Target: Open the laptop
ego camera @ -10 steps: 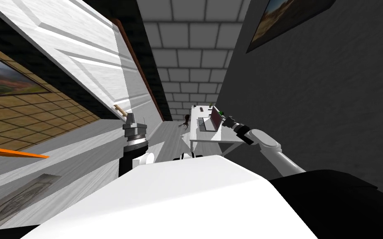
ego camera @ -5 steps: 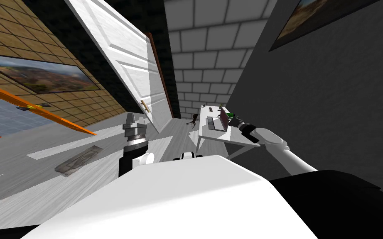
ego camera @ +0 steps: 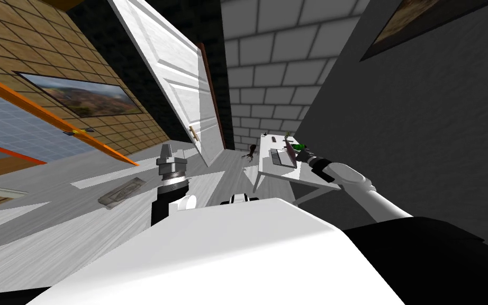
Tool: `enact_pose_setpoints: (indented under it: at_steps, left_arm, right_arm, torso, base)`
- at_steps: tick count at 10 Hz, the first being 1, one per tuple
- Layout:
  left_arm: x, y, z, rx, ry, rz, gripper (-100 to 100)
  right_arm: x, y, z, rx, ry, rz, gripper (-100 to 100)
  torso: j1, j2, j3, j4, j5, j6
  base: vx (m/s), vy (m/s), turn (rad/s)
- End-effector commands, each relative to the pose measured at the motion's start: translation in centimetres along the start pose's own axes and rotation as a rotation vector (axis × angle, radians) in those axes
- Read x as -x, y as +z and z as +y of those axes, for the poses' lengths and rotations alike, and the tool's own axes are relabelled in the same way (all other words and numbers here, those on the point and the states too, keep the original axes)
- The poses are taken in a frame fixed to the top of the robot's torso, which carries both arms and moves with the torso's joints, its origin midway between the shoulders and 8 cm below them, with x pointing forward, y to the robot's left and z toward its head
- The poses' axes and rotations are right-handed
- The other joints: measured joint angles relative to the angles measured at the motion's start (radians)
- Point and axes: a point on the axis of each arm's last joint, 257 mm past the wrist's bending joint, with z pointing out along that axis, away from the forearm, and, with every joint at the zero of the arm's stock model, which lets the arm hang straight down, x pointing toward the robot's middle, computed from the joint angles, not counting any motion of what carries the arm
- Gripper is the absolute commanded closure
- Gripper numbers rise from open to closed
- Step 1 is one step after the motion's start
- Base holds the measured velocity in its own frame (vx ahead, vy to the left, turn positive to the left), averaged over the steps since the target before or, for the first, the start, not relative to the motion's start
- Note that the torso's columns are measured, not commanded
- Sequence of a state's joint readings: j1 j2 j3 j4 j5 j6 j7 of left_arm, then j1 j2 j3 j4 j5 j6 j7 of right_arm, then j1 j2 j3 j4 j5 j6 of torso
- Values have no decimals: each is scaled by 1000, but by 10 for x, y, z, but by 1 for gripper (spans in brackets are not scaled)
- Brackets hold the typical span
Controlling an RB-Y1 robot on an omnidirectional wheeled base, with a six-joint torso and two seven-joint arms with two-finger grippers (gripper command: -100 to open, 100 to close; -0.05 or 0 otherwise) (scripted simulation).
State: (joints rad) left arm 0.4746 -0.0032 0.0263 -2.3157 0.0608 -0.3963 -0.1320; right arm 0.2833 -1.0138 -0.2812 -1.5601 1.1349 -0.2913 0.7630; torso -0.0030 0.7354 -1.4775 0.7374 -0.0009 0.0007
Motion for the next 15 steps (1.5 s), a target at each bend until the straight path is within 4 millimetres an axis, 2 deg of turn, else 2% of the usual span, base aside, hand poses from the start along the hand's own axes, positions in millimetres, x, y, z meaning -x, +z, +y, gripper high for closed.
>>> enact_pose_setpoints:
  at_steps: [1,2,3,4,5,6,7,8,9,10,11,12,14,15]
  left_arm:
    - [0,0,0,0,0,0,0]
    - [0,0,0,0,0,0,0]
    - [0,0,0,0,0,0,0]
    - [0,0,0,0,0,0,0]
    - [0,0,0,0,0,0,0]
    - [0,0,0,0,0,0,0]
    - [0,0,0,0,0,0,0]
    - [0,0,0,0,0,0,0]
    - [0,0,0,0,0,0,0]
    - [0,0,0,0,0,0,0]
    - [0,0,0,0,0,0,0]
    - [0,0,0,0,0,0,0]
    - [0,0,0,0,0,0,0]
    - [0,0,0,0,0,0,0]
  right_arm:
    - [-4,-2,2,3,-33,13,-100]
    - [-30,-4,-3,-9,-30,68,-100]
    - [-33,-5,-2,-7,-29,74,-100]
    - [-54,-8,-9,-22,-22,120,-100]
    - [-60,-9,-7,-18,-19,132,-100]
    - [-79,-13,-15,-34,-13,175,-100]
    - [-87,-15,-12,-29,-8,191,-100]
    - [-104,-19,-20,-46,-2,230,-100]
    - [-113,-23,-16,-40,3,249,-100]
    - [-129,-27,-25,-59,8,284,-100]
    - [-139,-31,-20,-53,14,305,-100]
    - [-155,-37,-29,-72,20,343,-100]
    - [-165,-42,-24,-64,26,365,-100]
    - [-183,-50,-31,-82,34,408,-100]
  torso:
    - [1,-1,-1,0,0,-1]
    - [3,2,1,0,1,-1]
    - [3,8,5,2,1,-2]
    - [2,9,5,3,1,0]
    - [1,8,5,2,1,-1]
    - [3,5,3,2,1,0]
    - [4,4,2,1,1,-1]
    - [3,0,0,0,1,1]
    - [2,0,0,0,0,-1]
    - [3,0,0,0,1,0]
    - [4,3,1,1,1,-1]
    - [3,3,2,1,1,0]
    - [3,2,1,1,1,0]
    - [3,-1,0,0,1,1]
  base:
    - [27,-1,-10]
    - [-93,-21,294]
    - [-116,-40,276]
    - [-155,-53,347]
    - [-159,-37,284]
    - [-187,-18,409]
    - [-134,-24,214]
    - [-135,-40,322]
    - [-119,-22,289]
    - [-147,-15,350]
    - [-130,-14,234]
    - [-149,-7,384]
    - [-86,0,127]
    - [-108,14,314]
